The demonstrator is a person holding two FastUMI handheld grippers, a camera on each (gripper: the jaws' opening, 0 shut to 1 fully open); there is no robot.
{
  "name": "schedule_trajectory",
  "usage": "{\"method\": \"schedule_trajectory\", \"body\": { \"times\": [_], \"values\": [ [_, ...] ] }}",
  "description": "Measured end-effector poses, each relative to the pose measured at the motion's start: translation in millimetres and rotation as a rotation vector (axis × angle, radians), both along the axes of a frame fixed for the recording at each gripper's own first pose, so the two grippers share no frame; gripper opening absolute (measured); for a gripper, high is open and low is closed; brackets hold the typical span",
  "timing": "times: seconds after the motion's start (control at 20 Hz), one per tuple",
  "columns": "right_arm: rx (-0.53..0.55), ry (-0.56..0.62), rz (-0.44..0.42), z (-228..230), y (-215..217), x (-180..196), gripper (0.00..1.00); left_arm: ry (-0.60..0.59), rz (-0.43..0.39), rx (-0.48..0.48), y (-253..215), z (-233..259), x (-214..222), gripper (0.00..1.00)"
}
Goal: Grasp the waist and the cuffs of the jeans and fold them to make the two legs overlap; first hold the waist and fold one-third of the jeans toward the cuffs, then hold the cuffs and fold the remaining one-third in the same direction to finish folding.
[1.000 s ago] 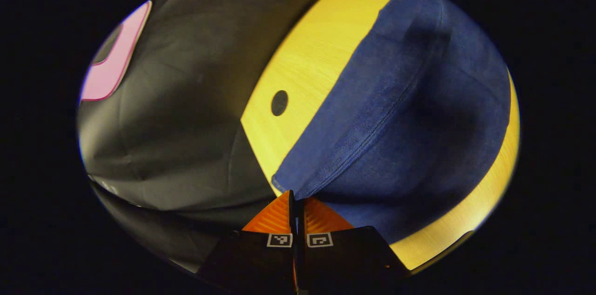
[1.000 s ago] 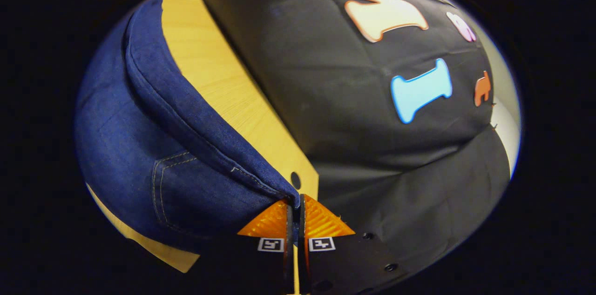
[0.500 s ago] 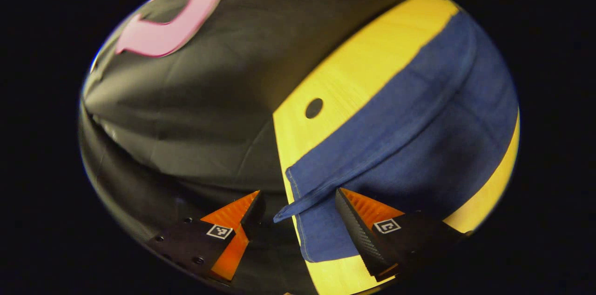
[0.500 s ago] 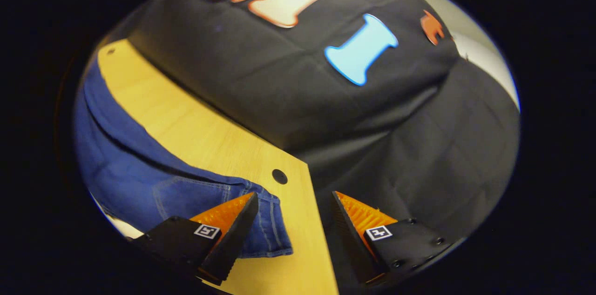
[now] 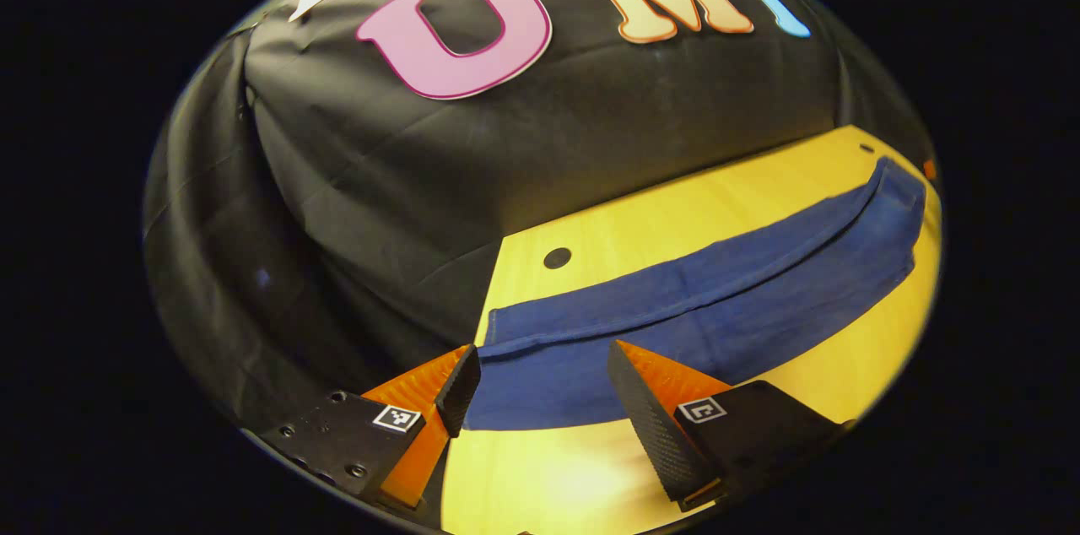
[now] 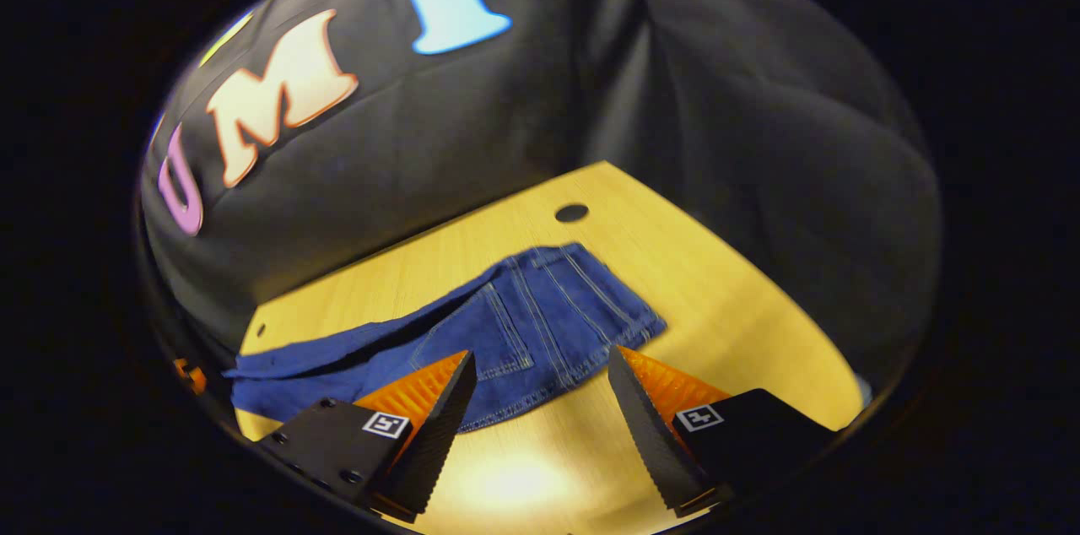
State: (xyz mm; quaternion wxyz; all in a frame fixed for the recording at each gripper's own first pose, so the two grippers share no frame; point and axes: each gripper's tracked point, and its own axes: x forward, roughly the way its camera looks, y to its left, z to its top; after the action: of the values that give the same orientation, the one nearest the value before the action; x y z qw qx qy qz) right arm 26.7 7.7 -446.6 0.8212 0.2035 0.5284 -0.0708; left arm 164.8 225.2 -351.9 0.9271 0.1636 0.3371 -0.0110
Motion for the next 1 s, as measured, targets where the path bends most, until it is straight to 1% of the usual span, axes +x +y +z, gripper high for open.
{"method": "schedule_trajectory", "body": {
  "times": [0.1,0.2,0.25,0.3,0.35,0.4,0.5,0.55,0.6,0.65,0.7,0.8,0.85,0.9,0.95,1.0],
  "values": [
    [0.087,0.078,-0.108,-6,4,-8,0.99,-0.028,0.023,-0.054,-5,14,2,0.95],
    [0.13,0.125,-0.203,-13,3,-14,0.99,-0.067,0.039,-0.088,-10,29,4,0.95],
    [0.14,0.139,-0.247,-19,1,-12,0.95,-0.085,0.043,-0.091,-11,33,3,0.95],
    [0.159,0.162,-0.274,-23,0,-12,0.99,-0.095,0.044,-0.083,-11,34,4,0.95],
    [0.182,0.128,-0.319,-20,-4,-3,0.95,-0.104,0.047,-0.069,-10,35,4,0.95],
    [0.202,0.104,-0.363,-21,-9,9,0.95,-0.106,0.055,-0.055,-9,36,4,0.95],
    [0.263,0.103,-0.457,-25,-23,29,0.92,-0.111,0.077,-0.037,-8,38,6,0.95],
    [0.291,0.107,-0.507,-28,-33,34,0.83,-0.11,0.094,-0.03,-5,44,0,0.95],
    [0.292,0.119,-0.538,-31,-38,38,0.8,-0.112,0.11,-0.026,1,47,-8,0.95],
    [0.272,0.135,-0.547,-33,-44,31,0.72,-0.108,0.126,-0.026,8,48,-18,0.95],
    [0.234,0.135,-0.54,-42,-46,24,0.53,-0.105,0.141,-0.023,13,48,-25,0.95],
    [0.191,0.1,-0.51,-40,-48,29,0.15,-0.088,0.169,-0.019,20,46,-37,0.95],
    [0.152,0.091,-0.488,-41,-50,31,0.12,-0.08,0.183,-0.022,23,44,-43,0.95],
    [0.111,0.083,-0.445,-37,-49,33,0.03,-0.075,0.201,-0.032,25,45,-50,0.95],
    [0.088,0.049,-0.398,-32,-48,41,0.0,-0.07,0.221,-0.044,28,45,-58,0.95],
    [0.09,-0.028,-0.353,-14,-45,55,0.03,-0.062,0.244,-0.057,30,45,-65,0.95]
  ]
}}
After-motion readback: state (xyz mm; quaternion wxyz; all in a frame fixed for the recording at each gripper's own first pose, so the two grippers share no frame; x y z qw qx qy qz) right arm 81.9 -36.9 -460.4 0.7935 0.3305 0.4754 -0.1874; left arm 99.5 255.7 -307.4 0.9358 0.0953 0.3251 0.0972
